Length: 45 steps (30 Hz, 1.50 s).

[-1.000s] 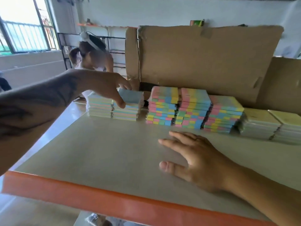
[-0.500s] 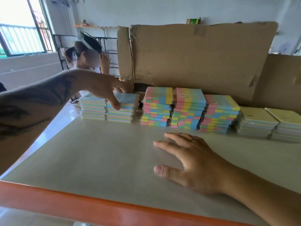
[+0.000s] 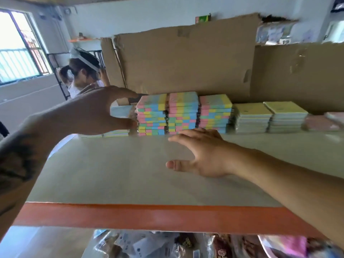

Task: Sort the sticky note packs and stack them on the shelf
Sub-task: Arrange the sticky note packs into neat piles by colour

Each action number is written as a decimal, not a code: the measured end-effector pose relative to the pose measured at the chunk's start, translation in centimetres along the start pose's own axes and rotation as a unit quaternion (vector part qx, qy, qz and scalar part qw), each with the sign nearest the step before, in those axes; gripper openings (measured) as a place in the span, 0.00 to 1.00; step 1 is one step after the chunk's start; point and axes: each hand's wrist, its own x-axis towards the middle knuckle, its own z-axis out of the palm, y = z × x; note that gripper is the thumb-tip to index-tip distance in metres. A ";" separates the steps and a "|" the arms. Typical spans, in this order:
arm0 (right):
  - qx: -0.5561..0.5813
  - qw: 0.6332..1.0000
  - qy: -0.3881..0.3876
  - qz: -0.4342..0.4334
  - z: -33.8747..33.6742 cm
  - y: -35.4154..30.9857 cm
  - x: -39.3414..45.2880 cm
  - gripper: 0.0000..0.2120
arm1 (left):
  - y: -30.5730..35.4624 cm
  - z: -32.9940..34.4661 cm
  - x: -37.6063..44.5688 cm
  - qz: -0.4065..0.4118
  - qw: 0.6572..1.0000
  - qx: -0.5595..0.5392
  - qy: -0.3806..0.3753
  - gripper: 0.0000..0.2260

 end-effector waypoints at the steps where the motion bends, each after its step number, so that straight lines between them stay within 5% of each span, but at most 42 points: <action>1: -0.011 1.000 0.004 0.002 -0.5 1.0 -0.7 0.43 | 1.4 0.4 -0.1 -0.006 1.000 0.019 -0.003 0.37; 7: -0.061 0.997 0.046 0.024 -3.4 9.2 -8.7 0.43 | 13.4 5.0 -0.5 0.000 1.000 -0.020 0.007 0.45; 17: -0.048 0.993 0.095 0.047 -6.8 25.3 -24.8 0.34 | 35.8 12.8 3.5 0.041 0.994 -0.096 -0.042 0.34; 23: -0.026 0.994 0.055 0.094 -9.4 33.1 -30.2 0.34 | 45.1 14.8 6.5 0.065 0.988 -0.106 -0.087 0.34; 27: 0.080 0.991 -0.001 0.111 -9.6 37.1 -31.1 0.26 | 47.6 15.9 8.4 0.067 0.984 -0.128 -0.104 0.35; 33: 0.120 0.988 0.080 0.060 -8.8 39.1 -30.7 0.19 | 48.1 16.9 10.2 0.089 0.977 -0.148 -0.122 0.31; 39: 0.222 0.965 0.136 0.029 -9.3 39.0 -31.0 0.15 | 47.6 18.2 11.7 0.097 0.968 -0.231 -0.010 0.07; 42: 0.226 0.958 0.174 0.021 -9.3 38.5 -30.9 0.20 | 47.7 18.7 12.6 0.087 0.952 -0.294 -0.004 0.13; 45: 0.180 0.966 0.183 0.031 -9.5 37.8 -30.7 0.10 | 47.9 18.8 12.7 0.104 0.942 -0.318 -0.008 0.13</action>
